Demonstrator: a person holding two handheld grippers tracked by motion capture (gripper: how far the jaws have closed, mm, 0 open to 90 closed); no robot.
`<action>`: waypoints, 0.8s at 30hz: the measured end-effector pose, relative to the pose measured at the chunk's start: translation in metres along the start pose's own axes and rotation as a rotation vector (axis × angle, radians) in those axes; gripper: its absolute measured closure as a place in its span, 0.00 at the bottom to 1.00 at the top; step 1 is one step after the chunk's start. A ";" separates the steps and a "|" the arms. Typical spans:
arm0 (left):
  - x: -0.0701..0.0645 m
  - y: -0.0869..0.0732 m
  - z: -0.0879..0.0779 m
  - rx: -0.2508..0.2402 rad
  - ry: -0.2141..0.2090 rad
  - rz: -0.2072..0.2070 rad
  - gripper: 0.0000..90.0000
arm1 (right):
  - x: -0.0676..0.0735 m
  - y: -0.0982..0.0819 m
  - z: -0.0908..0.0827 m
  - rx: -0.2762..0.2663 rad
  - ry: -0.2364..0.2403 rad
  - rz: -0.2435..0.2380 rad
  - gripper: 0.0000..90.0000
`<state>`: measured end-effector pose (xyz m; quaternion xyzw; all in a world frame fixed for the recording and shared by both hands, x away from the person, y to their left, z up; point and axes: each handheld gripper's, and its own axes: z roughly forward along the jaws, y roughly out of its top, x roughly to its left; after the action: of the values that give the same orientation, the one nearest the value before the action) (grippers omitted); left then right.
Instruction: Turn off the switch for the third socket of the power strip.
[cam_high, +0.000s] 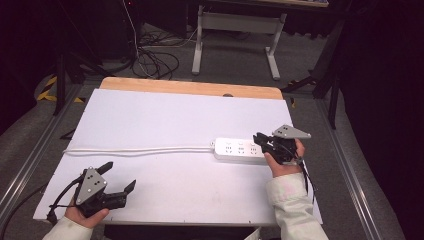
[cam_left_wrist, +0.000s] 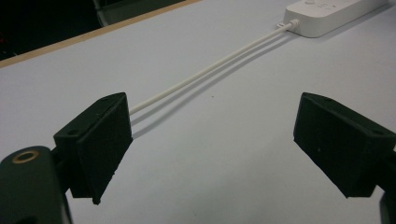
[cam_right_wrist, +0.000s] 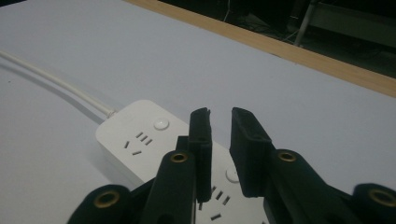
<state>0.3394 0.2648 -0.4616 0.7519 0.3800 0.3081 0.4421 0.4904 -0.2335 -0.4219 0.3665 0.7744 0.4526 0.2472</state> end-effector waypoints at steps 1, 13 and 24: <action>0.000 0.000 0.000 0.006 -0.004 -0.003 0.13 | 0.000 0.000 0.000 0.000 0.000 0.000 0.84; 0.002 0.002 -0.003 0.010 -0.002 -0.016 0.13 | 0.015 0.013 -0.012 -0.038 0.067 -0.026 0.54; 0.004 0.003 -0.007 -0.005 -0.014 -0.049 0.13 | 0.028 0.011 -0.029 -0.051 0.150 -0.003 0.33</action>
<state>0.3374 0.2703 -0.4553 0.7433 0.3942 0.2931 0.4541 0.4564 -0.2229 -0.4000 0.3239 0.7796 0.4980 0.1983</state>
